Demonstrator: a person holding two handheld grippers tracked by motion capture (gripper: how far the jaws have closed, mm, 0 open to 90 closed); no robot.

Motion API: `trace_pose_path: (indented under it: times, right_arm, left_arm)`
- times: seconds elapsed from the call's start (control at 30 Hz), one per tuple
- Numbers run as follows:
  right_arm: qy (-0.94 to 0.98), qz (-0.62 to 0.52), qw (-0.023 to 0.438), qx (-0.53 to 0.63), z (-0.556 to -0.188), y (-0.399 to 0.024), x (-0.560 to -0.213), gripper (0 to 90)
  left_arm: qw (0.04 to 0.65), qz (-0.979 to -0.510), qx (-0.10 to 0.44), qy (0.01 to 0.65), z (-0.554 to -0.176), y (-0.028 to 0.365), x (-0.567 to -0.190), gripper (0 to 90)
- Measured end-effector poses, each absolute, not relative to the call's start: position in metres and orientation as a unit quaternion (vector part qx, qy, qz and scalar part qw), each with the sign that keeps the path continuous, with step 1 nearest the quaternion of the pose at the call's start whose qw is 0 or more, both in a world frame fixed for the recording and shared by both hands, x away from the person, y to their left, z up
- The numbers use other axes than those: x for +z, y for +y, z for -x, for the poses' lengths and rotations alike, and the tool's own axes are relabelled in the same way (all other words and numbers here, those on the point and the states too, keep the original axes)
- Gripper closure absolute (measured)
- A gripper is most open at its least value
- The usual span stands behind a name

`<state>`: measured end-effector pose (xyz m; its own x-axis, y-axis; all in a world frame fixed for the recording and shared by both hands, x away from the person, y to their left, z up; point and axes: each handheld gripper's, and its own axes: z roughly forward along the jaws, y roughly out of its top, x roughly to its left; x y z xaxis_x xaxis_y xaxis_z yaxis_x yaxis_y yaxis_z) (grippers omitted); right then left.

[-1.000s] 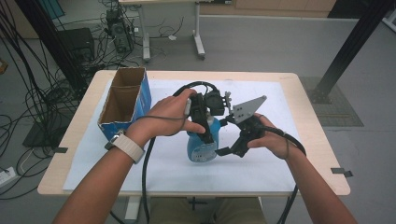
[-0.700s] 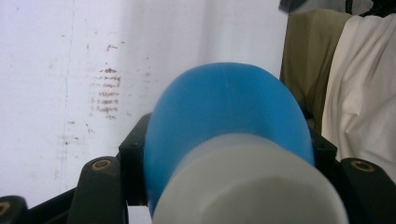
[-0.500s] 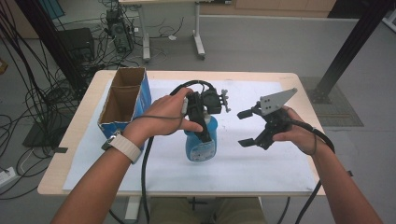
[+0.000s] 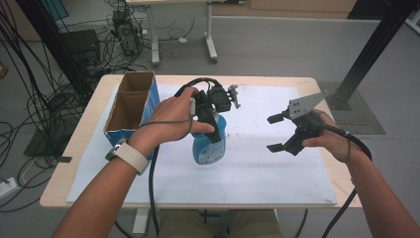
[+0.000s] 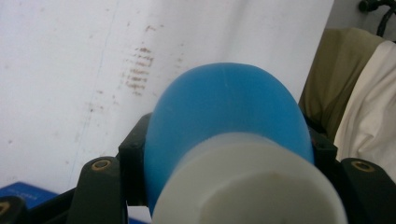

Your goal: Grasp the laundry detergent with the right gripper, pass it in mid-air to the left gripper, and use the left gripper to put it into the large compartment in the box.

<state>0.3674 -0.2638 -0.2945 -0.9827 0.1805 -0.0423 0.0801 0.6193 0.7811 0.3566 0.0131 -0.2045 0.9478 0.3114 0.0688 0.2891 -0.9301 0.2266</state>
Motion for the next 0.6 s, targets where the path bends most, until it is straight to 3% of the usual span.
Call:
trace_pose_path:
  times: [0.6]
  right_arm:
    - [0.907,-0.095,0.068,0.405,-0.368,-0.282,-0.292,7.0]
  left_arm:
    - [0.107,-0.964,0.078,0.231,-0.367,0.023,-0.185,37.5]
